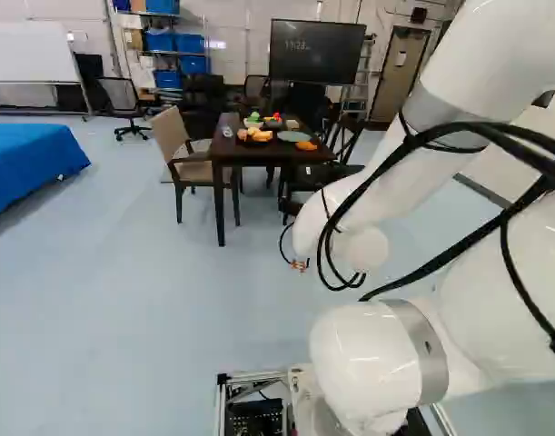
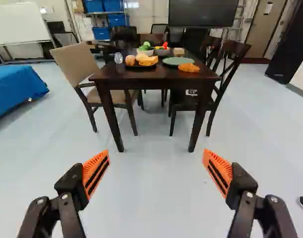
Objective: Move the croissant to the empty plate
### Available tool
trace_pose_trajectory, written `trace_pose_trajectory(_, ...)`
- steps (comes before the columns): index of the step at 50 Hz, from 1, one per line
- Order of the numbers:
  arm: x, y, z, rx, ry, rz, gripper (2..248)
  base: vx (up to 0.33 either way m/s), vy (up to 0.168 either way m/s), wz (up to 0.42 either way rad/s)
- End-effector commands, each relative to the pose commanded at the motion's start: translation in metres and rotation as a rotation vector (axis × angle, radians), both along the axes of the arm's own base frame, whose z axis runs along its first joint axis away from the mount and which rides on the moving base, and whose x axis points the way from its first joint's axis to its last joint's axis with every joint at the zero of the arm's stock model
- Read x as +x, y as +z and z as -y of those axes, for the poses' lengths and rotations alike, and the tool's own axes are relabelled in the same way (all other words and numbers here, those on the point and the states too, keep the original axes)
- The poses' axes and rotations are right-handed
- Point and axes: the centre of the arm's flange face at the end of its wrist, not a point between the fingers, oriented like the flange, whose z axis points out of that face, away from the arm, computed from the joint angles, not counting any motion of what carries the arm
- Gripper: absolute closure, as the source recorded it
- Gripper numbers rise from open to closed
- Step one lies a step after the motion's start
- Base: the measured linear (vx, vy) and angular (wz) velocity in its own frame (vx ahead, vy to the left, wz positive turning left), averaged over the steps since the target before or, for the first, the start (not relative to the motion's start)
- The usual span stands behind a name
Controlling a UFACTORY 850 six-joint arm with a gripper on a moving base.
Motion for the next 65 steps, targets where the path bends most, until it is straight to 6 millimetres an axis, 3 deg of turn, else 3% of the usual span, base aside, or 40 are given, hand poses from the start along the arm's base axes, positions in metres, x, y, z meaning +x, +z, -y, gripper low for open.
trace_pose_trajectory(65, 0.0, 0.0, 0.0, 0.0, 0.0, 0.0, 3, 0.103, -0.026, -0.01)
